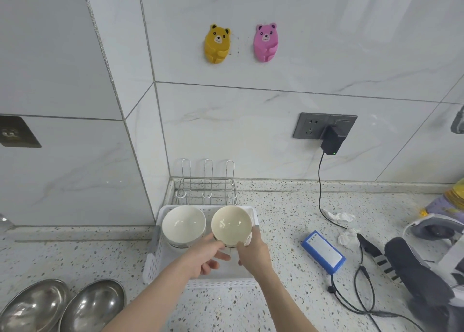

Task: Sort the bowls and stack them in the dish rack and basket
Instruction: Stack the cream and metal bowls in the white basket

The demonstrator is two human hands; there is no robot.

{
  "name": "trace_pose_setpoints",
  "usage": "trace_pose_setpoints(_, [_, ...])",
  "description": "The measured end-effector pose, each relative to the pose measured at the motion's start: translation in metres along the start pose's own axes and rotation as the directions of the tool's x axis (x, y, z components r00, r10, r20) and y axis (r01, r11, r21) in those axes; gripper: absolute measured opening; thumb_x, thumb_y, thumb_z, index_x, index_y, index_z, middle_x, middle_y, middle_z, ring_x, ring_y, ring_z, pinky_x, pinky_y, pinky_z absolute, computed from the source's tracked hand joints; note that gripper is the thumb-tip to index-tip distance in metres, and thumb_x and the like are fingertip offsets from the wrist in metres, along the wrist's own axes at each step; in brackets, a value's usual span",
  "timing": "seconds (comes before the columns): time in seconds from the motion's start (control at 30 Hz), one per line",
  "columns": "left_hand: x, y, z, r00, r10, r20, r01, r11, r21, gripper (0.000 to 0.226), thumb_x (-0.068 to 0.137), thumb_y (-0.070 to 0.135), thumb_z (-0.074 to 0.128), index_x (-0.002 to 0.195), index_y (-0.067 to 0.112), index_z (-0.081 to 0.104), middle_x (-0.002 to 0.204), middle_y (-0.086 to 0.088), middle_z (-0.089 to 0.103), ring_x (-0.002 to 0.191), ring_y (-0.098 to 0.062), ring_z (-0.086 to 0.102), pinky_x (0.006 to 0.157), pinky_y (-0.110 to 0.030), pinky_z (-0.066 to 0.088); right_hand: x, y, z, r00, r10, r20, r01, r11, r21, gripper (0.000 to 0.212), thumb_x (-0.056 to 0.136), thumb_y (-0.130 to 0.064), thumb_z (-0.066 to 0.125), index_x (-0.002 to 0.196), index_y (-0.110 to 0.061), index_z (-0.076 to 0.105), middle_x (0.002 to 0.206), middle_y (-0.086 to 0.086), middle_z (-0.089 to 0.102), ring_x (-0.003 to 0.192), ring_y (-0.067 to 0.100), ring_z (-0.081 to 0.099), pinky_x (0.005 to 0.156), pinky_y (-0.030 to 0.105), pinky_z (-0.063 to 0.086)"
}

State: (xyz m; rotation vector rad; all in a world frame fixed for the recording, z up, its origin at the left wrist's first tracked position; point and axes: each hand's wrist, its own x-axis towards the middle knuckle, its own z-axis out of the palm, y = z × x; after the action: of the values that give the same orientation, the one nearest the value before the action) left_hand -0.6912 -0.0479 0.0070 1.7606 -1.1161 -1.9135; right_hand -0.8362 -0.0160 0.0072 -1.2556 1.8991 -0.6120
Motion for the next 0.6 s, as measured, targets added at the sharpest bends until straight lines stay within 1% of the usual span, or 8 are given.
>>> trace_pose_setpoints(0.13, [-0.009,-0.001,0.000,1.000,0.019,0.003,-0.019,1.000,0.003,0.019,0.092,0.026,0.054,0.111,0.026,0.054,0.103,-0.010,0.074,0.040,-0.009,0.041,0.034,-0.016,0.018,-0.007,-0.004,-0.005,1.000,0.012,0.004,-0.012,0.999,0.038,0.050,0.091,-0.018,0.044,0.140,-0.022,0.030,0.091,-0.001,0.065,0.060,0.018,0.070,0.056,0.027,0.052])
trace_pose_setpoints(0.27, [-0.029,-0.008,-0.004,0.999,0.047,-0.006,-0.047,0.998,-0.040,0.010,0.094,0.022,0.054,0.097,0.030,0.050,0.101,-0.009,0.075,0.042,-0.008,0.043,0.035,-0.017,0.020,-0.020,-0.007,-0.008,1.000,0.000,-0.024,0.002,0.998,0.065,0.055,0.091,-0.021,0.044,0.144,-0.024,0.030,0.089,-0.005,0.062,0.062,0.019,0.070,0.058,0.029,0.054])
trace_pose_setpoints(0.33, [-0.045,-0.016,-0.010,0.997,0.075,-0.017,-0.076,0.994,-0.074,0.014,0.094,0.021,0.054,0.105,0.028,0.049,0.100,-0.008,0.075,0.043,-0.009,0.044,0.036,-0.017,0.020,-0.031,-0.009,-0.008,0.999,-0.017,-0.048,0.021,0.997,0.079,0.060,0.091,-0.018,0.045,0.148,-0.025,0.027,0.090,-0.006,0.063,0.060,0.017,0.069,0.058,0.029,0.054])
trace_pose_setpoints(0.37, [-0.053,-0.021,-0.014,0.996,0.090,-0.027,-0.092,0.992,-0.090,0.021,0.094,0.020,0.054,0.112,0.028,0.045,0.100,-0.007,0.075,0.043,-0.009,0.044,0.036,-0.017,0.021,-0.037,-0.010,-0.007,0.998,-0.025,-0.058,0.030,0.996,0.087,0.064,0.091,-0.016,0.046,0.150,-0.025,0.024,0.096,-0.002,0.066,0.060,0.016,0.067,0.057,0.028,0.054])
trace_pose_setpoints(0.43, [-0.071,-0.036,-0.022,0.991,0.121,-0.052,-0.127,0.984,-0.126,0.032,0.096,0.019,0.053,0.123,0.030,0.040,0.104,-0.006,0.074,0.044,-0.008,0.045,0.037,-0.017,0.022,-0.049,-0.012,-0.003,0.996,-0.043,-0.076,0.051,0.993,0.107,0.067,0.090,-0.013,0.048,0.151,-0.025,0.023,0.120,0.004,0.064,0.060,0.015,0.065,0.058,0.029,0.053])
trace_pose_setpoints(0.47, [-0.080,-0.044,-0.026,0.989,0.132,-0.070,-0.141,0.979,-0.146,0.033,0.096,0.019,0.053,0.125,0.029,0.041,0.105,-0.006,0.074,0.045,-0.008,0.045,0.037,-0.017,0.022,-0.056,-0.013,-0.001,0.996,-0.044,-0.081,0.054,0.990,0.129,0.066,0.090,-0.012,0.049,0.151,-0.024,0.025,0.121,0.001,0.064,0.059,0.015,0.064,0.059,0.030,0.054])
trace_pose_setpoints(0.53, [-0.098,-0.065,-0.034,0.984,0.139,-0.112,-0.159,0.967,-0.201,0.029,0.097,0.017,0.053,0.125,0.022,0.047,0.103,-0.008,0.074,0.045,-0.008,0.044,0.037,-0.017,0.023,-0.070,-0.018,0.007,0.997,-0.034,-0.064,0.046,0.979,0.197,0.062,0.091,-0.012,0.049,0.149,-0.022,0.031,0.096,-0.011,0.068,0.059,0.014,0.061,0.061,0.031,0.053])
trace_pose_setpoints(0.6, [-0.113,-0.090,-0.040,0.982,0.121,-0.146,-0.159,0.947,-0.280,0.023,0.098,0.015,0.053,0.120,0.017,0.052,0.098,-0.011,0.076,0.044,-0.008,0.043,0.036,-0.017,0.024,-0.087,-0.026,0.017,0.999,-0.008,-0.032,0.017,0.952,0.305,0.054,0.092,-0.013,0.050,0.144,-0.021,0.037,0.090,-0.011,0.071,0.057,0.011,0.057,0.059,0.027,0.046])
